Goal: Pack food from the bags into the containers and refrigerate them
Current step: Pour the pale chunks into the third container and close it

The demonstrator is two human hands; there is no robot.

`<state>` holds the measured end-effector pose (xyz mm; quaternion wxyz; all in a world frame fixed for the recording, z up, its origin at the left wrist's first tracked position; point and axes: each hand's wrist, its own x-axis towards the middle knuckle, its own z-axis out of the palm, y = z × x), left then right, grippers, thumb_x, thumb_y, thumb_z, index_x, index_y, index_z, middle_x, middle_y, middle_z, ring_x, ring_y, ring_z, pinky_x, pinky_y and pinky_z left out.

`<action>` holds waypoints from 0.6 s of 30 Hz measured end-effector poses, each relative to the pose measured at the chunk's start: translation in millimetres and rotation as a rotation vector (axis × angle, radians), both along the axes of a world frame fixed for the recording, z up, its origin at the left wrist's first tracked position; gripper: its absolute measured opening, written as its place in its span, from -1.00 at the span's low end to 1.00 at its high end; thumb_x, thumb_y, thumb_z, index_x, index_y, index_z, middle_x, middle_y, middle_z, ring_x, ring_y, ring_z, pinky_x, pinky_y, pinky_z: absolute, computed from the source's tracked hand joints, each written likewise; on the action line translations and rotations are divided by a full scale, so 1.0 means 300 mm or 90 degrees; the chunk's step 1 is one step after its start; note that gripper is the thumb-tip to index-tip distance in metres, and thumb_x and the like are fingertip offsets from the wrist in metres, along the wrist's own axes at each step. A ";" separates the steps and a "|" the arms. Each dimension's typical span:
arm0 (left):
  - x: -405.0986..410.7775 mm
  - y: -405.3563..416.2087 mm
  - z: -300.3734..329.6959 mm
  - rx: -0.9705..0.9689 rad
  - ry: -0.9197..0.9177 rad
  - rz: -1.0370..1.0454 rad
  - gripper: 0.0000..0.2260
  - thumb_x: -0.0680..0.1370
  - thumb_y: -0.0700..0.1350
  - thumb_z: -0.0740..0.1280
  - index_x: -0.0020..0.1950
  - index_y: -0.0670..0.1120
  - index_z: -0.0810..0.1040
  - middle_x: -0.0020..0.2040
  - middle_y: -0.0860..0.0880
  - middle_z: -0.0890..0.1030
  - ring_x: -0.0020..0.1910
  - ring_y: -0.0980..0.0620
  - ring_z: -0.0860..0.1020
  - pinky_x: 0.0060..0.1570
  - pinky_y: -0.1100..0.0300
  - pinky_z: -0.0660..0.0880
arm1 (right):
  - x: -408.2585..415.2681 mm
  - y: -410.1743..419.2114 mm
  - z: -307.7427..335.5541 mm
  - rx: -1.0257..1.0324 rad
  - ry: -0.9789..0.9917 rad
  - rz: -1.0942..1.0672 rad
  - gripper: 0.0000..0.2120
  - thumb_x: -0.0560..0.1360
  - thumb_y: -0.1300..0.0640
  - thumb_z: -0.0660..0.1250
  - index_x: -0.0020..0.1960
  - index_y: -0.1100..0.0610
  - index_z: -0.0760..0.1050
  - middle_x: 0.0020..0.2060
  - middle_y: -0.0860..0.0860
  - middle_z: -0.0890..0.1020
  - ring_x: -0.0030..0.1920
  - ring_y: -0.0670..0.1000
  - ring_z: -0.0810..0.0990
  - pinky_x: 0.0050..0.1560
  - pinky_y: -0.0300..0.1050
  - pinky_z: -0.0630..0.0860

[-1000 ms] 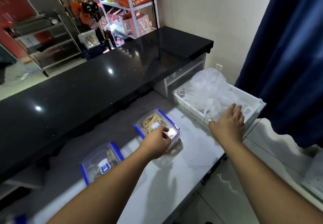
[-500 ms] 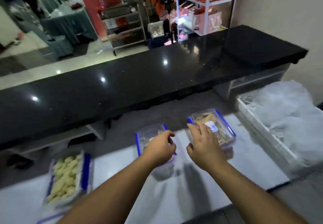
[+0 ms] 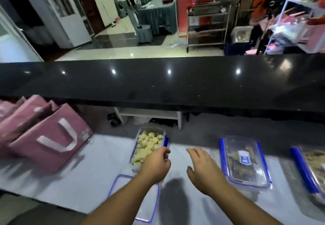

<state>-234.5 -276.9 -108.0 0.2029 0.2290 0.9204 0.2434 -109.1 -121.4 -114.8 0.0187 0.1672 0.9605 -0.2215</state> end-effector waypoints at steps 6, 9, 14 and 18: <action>-0.231 -0.322 -0.049 -0.044 0.041 0.019 -0.61 0.52 -0.13 0.31 0.34 0.06 0.61 0.25 0.03 0.61 0.20 0.02 0.60 0.22 0.15 0.53 | -0.186 -0.245 -0.035 -0.004 -0.020 0.062 -0.53 0.66 -0.05 0.16 0.56 -0.08 0.27 0.45 -0.11 0.39 0.43 -0.01 0.36 0.39 -0.09 0.40; -0.303 -0.410 -0.079 -0.058 0.068 -0.043 -0.60 0.54 -0.11 0.29 0.36 0.06 0.61 0.30 0.05 0.58 0.28 0.01 0.56 0.29 0.10 0.50 | -0.242 -0.331 -0.059 0.010 -0.026 0.076 -0.57 0.66 -0.02 0.16 0.52 -0.09 0.36 0.45 -0.14 0.41 0.42 -0.03 0.36 0.40 -0.11 0.38; -0.334 -0.437 -0.128 -0.033 0.096 -0.159 -0.56 0.58 -0.18 0.25 0.44 0.10 0.54 0.40 0.11 0.56 0.33 0.05 0.53 0.36 0.17 0.45 | -0.265 -0.423 -0.089 0.042 -0.052 0.060 -0.60 0.68 -0.05 0.08 0.49 -0.09 0.42 0.46 -0.18 0.44 0.46 -0.07 0.32 0.44 -0.12 0.31; -0.330 -0.415 -0.146 -0.059 0.117 -0.228 -0.55 0.66 -0.06 0.20 0.56 0.17 0.41 0.54 0.18 0.43 0.47 0.08 0.43 0.49 0.13 0.23 | -0.275 -0.434 -0.096 0.056 -0.091 0.036 -0.57 0.66 -0.05 0.09 0.51 -0.09 0.39 0.48 -0.17 0.42 0.50 -0.05 0.29 0.47 -0.08 0.29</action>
